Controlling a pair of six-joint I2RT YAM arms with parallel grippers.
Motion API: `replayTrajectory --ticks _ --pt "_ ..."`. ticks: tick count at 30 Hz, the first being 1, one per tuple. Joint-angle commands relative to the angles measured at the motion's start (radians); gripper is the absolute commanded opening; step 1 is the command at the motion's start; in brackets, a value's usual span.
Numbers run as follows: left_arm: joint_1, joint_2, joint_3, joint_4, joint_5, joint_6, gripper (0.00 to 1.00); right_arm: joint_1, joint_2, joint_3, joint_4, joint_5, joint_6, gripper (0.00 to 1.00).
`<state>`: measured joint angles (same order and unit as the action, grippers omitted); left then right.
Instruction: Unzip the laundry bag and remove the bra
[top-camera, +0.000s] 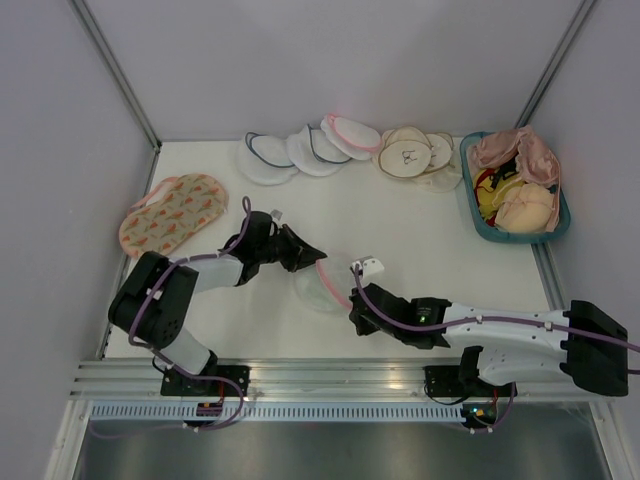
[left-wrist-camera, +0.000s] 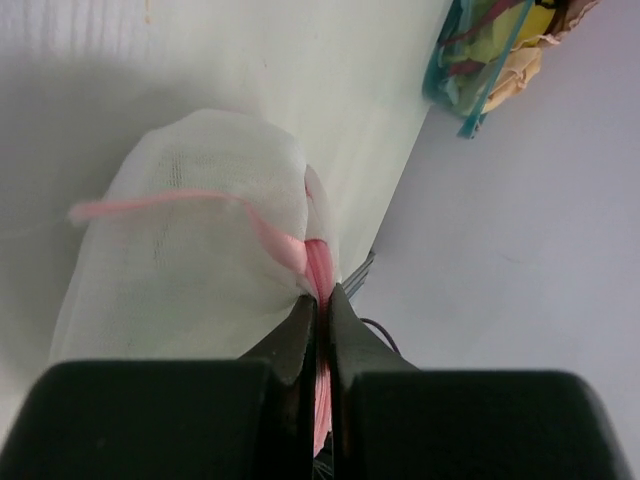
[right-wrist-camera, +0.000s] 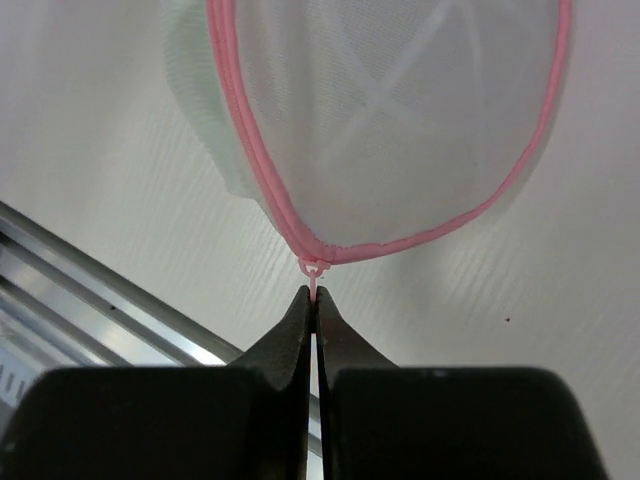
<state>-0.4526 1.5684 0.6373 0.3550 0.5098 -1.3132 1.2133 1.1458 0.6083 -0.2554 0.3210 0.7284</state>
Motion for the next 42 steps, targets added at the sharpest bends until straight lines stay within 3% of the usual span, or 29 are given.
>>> replayTrajectory --ticks 1,6,11,12,14,15,18,21,26,33,42 --pt "0.045 0.062 0.061 0.045 0.070 0.089 0.02 0.005 0.043 0.002 -0.147 0.045 0.051 0.00" --pt "0.069 0.148 0.151 -0.030 0.127 0.227 0.02 -0.001 0.222 0.100 -0.330 0.264 0.129 0.00" --pt "0.092 0.214 0.260 -0.057 0.199 0.293 0.02 -0.001 0.227 0.137 -0.312 0.294 0.134 0.00" --pt "0.094 0.209 0.262 -0.027 0.211 0.289 0.09 -0.003 0.209 0.133 -0.295 0.291 0.128 0.00" --pt "0.091 0.165 0.259 -0.036 0.205 0.287 0.36 -0.001 0.158 0.119 -0.262 0.291 0.115 0.00" --pt "0.092 0.142 0.253 -0.083 0.185 0.298 0.63 -0.003 0.144 0.116 -0.249 0.291 0.109 0.01" --pt "0.089 0.013 0.213 -0.165 0.083 0.318 0.82 -0.003 0.112 0.102 -0.228 0.270 0.086 0.00" --pt "0.088 -0.130 0.139 -0.212 0.013 0.293 0.88 -0.003 0.101 0.088 -0.180 0.242 0.068 0.01" --pt "-0.013 -0.274 0.055 -0.228 -0.002 0.230 0.91 -0.003 0.075 0.076 -0.087 0.173 0.003 0.00" --pt "-0.202 -0.263 0.025 -0.215 -0.025 0.152 0.92 -0.003 -0.009 0.058 0.074 0.063 -0.080 0.00" --pt "-0.242 -0.223 0.045 -0.220 -0.022 0.144 0.90 -0.003 -0.054 0.036 0.094 0.043 -0.084 0.00"
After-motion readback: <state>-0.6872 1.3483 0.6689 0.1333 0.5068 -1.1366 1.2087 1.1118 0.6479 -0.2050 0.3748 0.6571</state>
